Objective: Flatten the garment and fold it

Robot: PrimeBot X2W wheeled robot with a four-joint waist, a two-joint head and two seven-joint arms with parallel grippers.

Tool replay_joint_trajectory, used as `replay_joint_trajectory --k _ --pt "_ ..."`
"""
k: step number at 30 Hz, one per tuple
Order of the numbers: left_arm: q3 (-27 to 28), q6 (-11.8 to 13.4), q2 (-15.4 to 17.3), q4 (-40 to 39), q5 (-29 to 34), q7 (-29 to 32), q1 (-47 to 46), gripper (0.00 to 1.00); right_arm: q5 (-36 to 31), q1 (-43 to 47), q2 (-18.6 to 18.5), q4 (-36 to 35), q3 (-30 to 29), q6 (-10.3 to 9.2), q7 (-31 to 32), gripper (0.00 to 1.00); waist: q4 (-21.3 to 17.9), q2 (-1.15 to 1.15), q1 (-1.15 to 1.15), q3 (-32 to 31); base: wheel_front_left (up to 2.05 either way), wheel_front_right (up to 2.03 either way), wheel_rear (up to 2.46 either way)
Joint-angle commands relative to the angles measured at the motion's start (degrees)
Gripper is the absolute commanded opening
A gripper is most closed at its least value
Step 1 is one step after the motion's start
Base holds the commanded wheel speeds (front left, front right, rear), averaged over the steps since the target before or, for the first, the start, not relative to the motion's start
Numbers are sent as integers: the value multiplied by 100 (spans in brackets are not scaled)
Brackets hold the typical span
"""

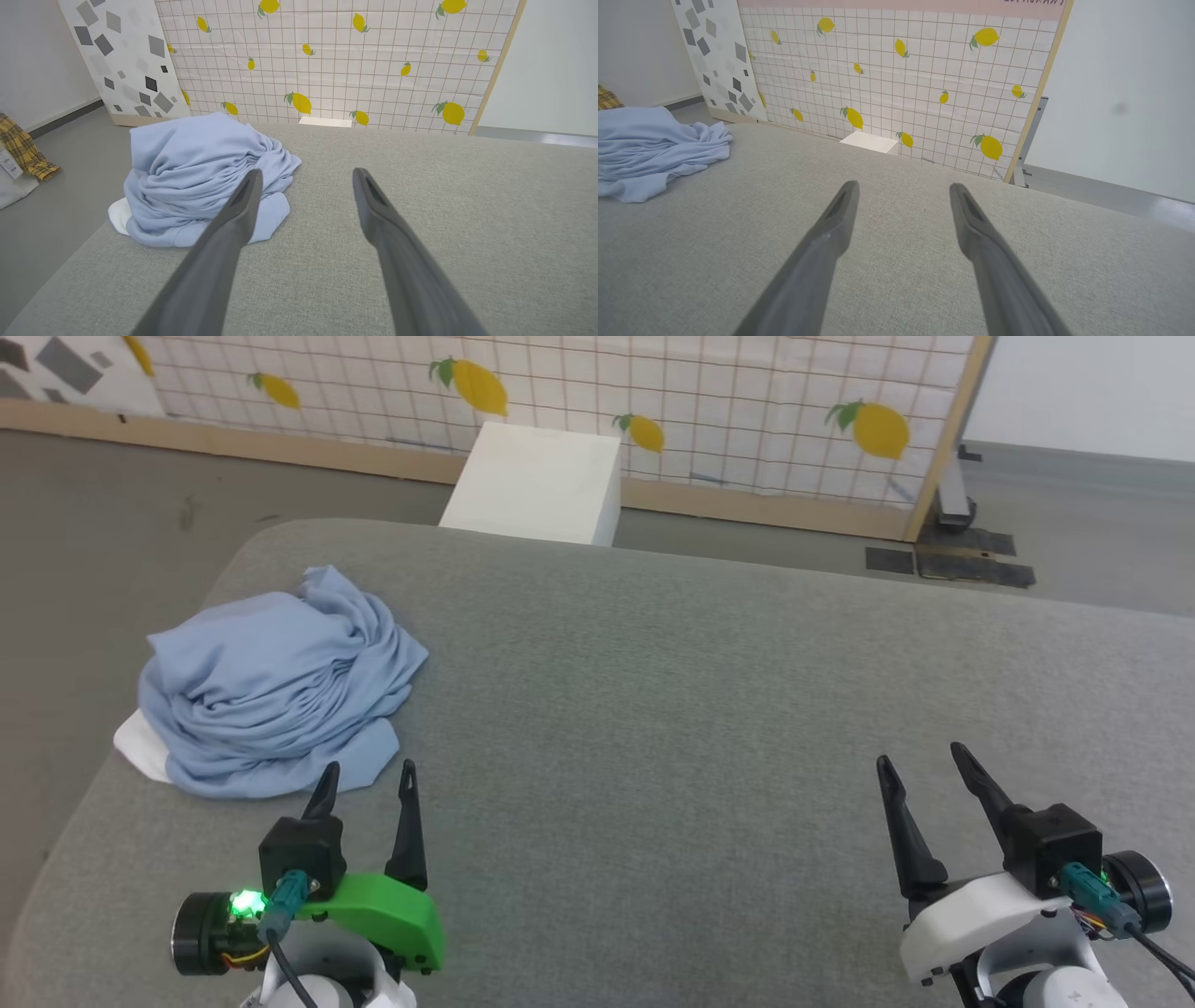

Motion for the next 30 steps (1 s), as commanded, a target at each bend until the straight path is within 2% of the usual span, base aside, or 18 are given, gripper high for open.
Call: replay_joint_trajectory --k 1,15,30 --pt "-21 53 42 32 -92 -63 -126 100 37 -94 5 29 8 -4 -54 100 143 0 0 -2 0 0 0" --pt "-110 193 121 127 -246 -226 -160 100 55 -152 7 119 36 -5 -184 100 713 0 0 -5 0 0 0" --pt "-190 383 221 176 -436 -394 -120 100 103 -212 8 237 89 -6 -323 100 1150 0 0 -5 0 0 0"
